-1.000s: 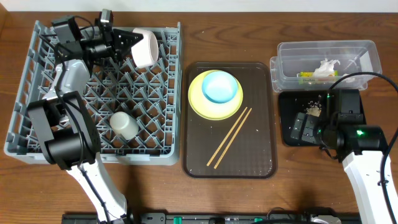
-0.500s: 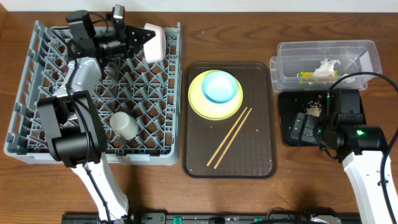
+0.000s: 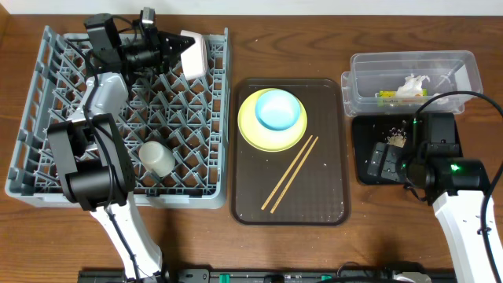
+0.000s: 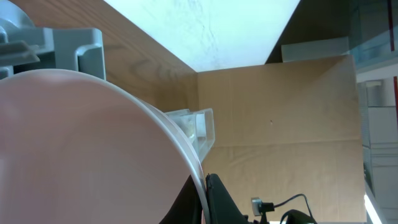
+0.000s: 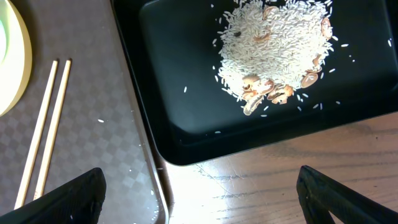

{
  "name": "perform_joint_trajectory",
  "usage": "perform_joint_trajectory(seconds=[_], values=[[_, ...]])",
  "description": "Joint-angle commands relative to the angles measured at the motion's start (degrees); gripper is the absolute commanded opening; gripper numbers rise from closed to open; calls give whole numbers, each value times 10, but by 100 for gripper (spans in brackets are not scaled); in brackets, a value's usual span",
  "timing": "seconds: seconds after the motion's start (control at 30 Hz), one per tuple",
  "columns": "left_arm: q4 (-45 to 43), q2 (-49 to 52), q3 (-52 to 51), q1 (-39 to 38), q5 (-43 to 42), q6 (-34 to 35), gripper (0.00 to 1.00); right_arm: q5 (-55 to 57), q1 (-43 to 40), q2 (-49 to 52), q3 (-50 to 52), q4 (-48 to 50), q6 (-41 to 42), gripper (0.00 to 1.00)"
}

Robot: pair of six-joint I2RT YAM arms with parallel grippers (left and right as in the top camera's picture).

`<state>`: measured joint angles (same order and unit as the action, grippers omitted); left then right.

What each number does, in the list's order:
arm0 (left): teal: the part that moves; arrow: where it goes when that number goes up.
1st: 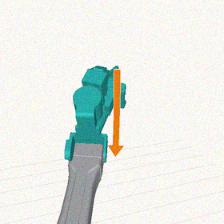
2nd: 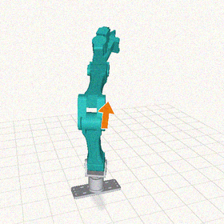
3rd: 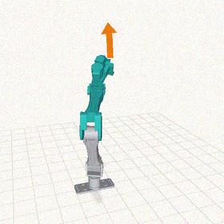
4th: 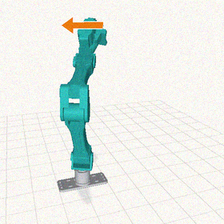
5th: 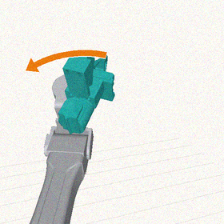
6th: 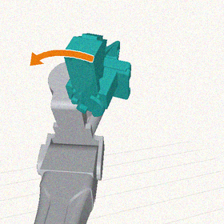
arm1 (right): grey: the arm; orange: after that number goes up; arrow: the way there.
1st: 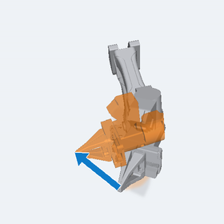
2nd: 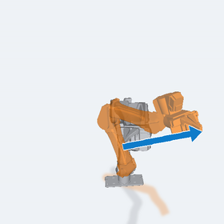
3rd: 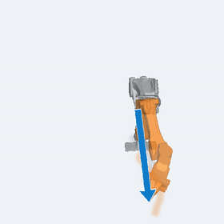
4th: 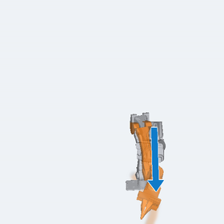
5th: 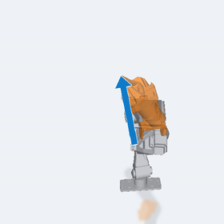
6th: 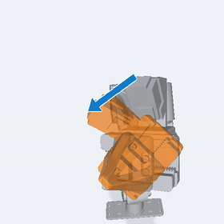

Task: Sort waste into correct bins and load items into the dishwasher rack
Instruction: 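Adjust the white bowl upright between rack tines and open left gripper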

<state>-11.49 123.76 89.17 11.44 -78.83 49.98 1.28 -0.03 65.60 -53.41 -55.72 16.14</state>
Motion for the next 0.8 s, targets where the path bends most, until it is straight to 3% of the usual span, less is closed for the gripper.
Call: perform_joint_trajectory(seconds=[0.0,0.13,0.23,0.27,0.33,0.4,0.77], values=[[-2,26,2,5,14,5,6,2,-9,-1,-3,-4,5,96],[-2,43,2,17,16,5,8,2,-9,-1,-3,-5,5,96],[-2,47,2,31,20,5,17,2,-9,-1,-3,-5,5,96],[-3,47,2,36,21,5,28,2,-9,-1,-3,-5,5,96],[-18,47,2,47,19,5,62,2,-9,-1,-3,-5,5,96],[-17,47,2,58,19,5,83,2,-9,-1,-3,-5,5,96],[-17,44,2,115,3,3,86,2,-9,-1,-3,-7,5,96]])
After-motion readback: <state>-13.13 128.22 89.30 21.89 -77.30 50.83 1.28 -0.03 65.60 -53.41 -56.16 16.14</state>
